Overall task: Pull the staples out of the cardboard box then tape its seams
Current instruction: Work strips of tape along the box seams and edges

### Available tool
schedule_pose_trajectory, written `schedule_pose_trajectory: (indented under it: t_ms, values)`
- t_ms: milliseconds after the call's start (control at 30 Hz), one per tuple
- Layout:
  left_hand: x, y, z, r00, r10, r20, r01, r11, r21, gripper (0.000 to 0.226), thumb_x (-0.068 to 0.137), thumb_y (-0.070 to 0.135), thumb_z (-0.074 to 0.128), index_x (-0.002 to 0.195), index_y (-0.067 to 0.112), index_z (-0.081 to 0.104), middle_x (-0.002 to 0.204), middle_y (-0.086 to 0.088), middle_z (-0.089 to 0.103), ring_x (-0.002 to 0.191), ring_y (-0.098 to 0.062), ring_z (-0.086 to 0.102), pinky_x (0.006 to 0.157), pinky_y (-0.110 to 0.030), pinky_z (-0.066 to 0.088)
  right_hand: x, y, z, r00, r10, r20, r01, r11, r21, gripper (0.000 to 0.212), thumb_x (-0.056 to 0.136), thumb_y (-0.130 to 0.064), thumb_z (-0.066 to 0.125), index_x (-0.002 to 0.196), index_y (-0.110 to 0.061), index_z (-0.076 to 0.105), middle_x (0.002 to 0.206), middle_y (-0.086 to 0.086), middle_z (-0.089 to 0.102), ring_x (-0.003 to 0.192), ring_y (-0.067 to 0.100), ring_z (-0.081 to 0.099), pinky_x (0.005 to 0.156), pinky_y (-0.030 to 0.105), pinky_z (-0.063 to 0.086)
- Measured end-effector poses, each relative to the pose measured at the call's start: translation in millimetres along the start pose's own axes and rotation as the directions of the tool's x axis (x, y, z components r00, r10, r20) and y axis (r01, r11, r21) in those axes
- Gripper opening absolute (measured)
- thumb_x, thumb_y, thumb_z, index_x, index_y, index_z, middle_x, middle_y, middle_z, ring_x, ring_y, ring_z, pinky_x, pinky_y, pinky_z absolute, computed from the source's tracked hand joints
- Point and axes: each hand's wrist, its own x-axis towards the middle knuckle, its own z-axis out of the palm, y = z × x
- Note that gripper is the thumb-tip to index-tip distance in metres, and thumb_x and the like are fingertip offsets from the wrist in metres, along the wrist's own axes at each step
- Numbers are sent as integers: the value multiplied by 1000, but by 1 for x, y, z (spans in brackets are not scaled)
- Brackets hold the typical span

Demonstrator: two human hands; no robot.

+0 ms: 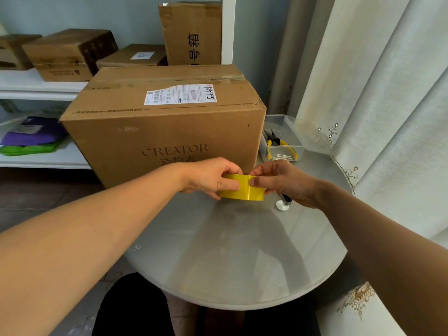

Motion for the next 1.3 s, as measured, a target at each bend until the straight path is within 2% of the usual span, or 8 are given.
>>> schedule_pose_trajectory:
  t_ms: [133, 333, 467, 567, 667, 867, 1167, 1300]
  values:
    - [2, -2, -1, 1000, -6, -22, 5, 1000, -31, 8, 95, 22, 55, 90, 28, 58, 102, 1, 50, 103, -18, 52, 82, -32, 56, 2, -1, 0, 1000, 0, -11, 0, 1000, 10, 10, 88, -19, 65, 98, -16, 67, 105, 7, 65, 95, 16, 58, 86, 33, 50]
    - [5, -3, 1, 998, -6, -67, 5, 1000, -7, 8, 94, 27, 56, 86, 28, 58, 100, 1, 52, 101, -20, 54, 79, -33, 57, 3, -2, 1, 1000, -7, -19, 7, 1000, 17, 8, 88, -18, 65, 95, -16, 67, 98, 5, 66, 90, 15, 58, 78, 27, 49]
    - [7, -2, 3, 996, 8, -84, -6, 999, 31, 17, 93, 26, 57, 76, 24, 55, 86, 0, 50, 84, -16, 50, 73, -34, 52, 2, -3, -1, 1000, 13, -4, -13, 1000, 5, 14, 88, -18, 65, 101, -12, 67, 103, 6, 66, 91, 15, 58, 76, 24, 50]
    - [8, 1, 7, 994, 47, -103, -44, 999, 29, 25, 92, 20, 60, 69, 19, 51, 71, -1, 42, 68, -13, 42, 60, -26, 42, 2, -3, -1, 1000, 28, -5, -28, 1000, 2, 21, 89, -18, 63, 106, -7, 67, 108, 11, 66, 92, 15, 59, 79, 27, 50]
    - [9, 6, 8, 993, 78, -88, -71, 994, 79, 23, 91, 19, 61, 69, 21, 54, 69, 1, 42, 63, -9, 41, 54, -21, 37, 1, -3, -1, 999, 35, -6, -36, 999, -25, 21, 91, -21, 61, 105, -7, 67, 102, 8, 66, 86, 11, 59, 76, 24, 50]
    - [8, 5, 4, 995, 84, -50, -77, 988, 130, 23, 92, 12, 57, 71, 20, 52, 70, -1, 42, 64, -11, 40, 54, -22, 35, -1, -3, 2, 1000, -17, 5, 17, 998, -57, 10, 93, -14, 57, 96, -12, 66, 94, 6, 63, 84, 12, 56, 80, 29, 49]
    - [9, -1, 0, 996, 83, -40, -80, 993, 81, 25, 92, 7, 52, 72, 21, 49, 75, -5, 38, 73, -19, 40, 64, -34, 42, 1, 2, -1, 999, -39, -13, 39, 999, 8, 12, 94, -10, 55, 94, -18, 65, 93, 3, 64, 84, 11, 57, 80, 29, 50]
    - [7, -1, -2, 998, 68, -11, -67, 994, 83, 18, 95, 11, 50, 81, 22, 50, 83, -4, 41, 80, -17, 44, 73, -36, 49, 1, 3, -2, 998, -48, -29, 48, 999, 9, 16, 94, -7, 54, 93, -18, 66, 91, 2, 64, 82, 11, 56, 76, 26, 49]
